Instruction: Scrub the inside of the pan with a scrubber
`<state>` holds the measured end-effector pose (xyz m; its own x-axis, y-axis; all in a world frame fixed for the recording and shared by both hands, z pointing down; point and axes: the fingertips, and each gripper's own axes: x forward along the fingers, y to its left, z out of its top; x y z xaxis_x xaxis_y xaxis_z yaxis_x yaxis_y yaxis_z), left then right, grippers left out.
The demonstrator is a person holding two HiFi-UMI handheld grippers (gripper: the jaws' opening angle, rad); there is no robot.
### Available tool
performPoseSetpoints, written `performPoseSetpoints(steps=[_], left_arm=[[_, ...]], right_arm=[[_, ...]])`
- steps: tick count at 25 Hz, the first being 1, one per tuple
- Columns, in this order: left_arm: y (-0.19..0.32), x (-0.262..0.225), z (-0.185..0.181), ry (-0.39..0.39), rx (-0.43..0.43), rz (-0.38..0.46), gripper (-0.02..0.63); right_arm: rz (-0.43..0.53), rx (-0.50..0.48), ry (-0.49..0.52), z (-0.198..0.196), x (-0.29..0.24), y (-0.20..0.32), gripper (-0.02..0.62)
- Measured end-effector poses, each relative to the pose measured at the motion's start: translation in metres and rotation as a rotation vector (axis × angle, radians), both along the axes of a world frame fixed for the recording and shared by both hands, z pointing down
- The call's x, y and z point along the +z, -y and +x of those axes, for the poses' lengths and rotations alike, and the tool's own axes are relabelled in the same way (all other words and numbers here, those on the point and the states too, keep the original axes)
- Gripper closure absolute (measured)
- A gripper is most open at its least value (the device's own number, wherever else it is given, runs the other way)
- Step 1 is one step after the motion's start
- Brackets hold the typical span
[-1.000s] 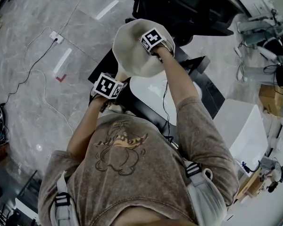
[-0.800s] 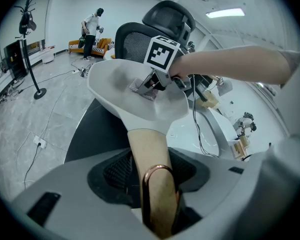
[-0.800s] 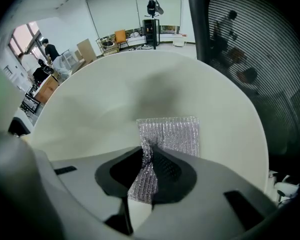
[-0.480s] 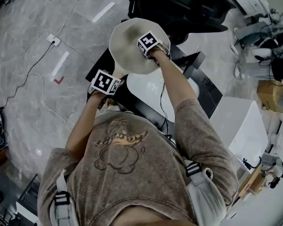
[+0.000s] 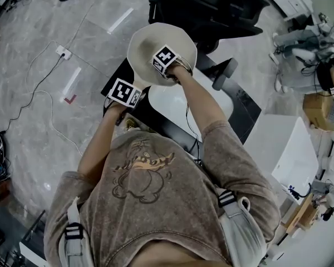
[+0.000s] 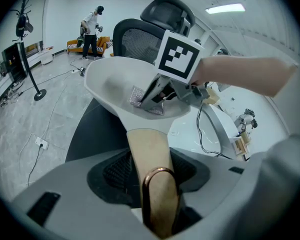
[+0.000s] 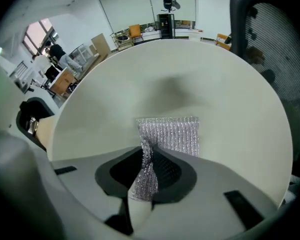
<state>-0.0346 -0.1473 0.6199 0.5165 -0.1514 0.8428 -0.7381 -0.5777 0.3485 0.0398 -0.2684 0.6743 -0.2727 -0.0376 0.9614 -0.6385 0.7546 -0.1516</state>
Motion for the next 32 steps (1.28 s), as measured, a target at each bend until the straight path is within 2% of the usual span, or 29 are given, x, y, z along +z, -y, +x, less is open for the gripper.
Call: performPoseSetpoints(steps=[4,8,11,14,15,16,17,19,26,32], left_arm=[[0.000,0.001,0.001,0.008,-0.002,-0.004,0.376],[0.000,-0.001,-0.001,0.029,-0.004,0.008,0.376],[0.000,-0.008,-0.006,0.049,0.000,0.037,0.376],[0.006,-0.028,-0.007,0.019,-0.015,0.086,0.382],[0.010,-0.036,-0.008,0.003,-0.025,0.106,0.399],[0.013,-0.045,-0.009,-0.011,-0.039,0.128,0.441],[0.017,-0.053,-0.011,-0.027,-0.053,0.149,0.517],[0.024,-0.069,-0.011,-0.065,-0.076,0.189,0.583],[0.038,-0.120,-0.014,-0.152,-0.155,0.335,0.589],[0.045,-0.167,-0.019,-0.174,-0.219,0.535,0.589]], right_arm=[[-0.040,-0.032,0.033,-0.011,0.001,-0.011,0.512],[-0.023,-0.052,0.023,-0.011,-0.002,-0.012,0.512],[-0.010,-0.053,0.042,-0.013,-0.007,-0.016,0.512],[0.008,-0.044,0.084,-0.013,-0.018,-0.020,0.512],[0.016,-0.034,0.107,-0.014,-0.023,-0.020,0.512],[0.023,-0.020,0.135,-0.016,-0.030,-0.020,0.512],[0.032,-0.004,0.168,-0.018,-0.037,-0.019,0.512],[0.056,0.031,0.235,-0.021,-0.055,-0.019,0.514],[0.224,0.088,0.438,-0.028,-0.131,-0.034,0.514],[0.434,0.184,0.632,-0.026,-0.201,-0.059,0.514]])
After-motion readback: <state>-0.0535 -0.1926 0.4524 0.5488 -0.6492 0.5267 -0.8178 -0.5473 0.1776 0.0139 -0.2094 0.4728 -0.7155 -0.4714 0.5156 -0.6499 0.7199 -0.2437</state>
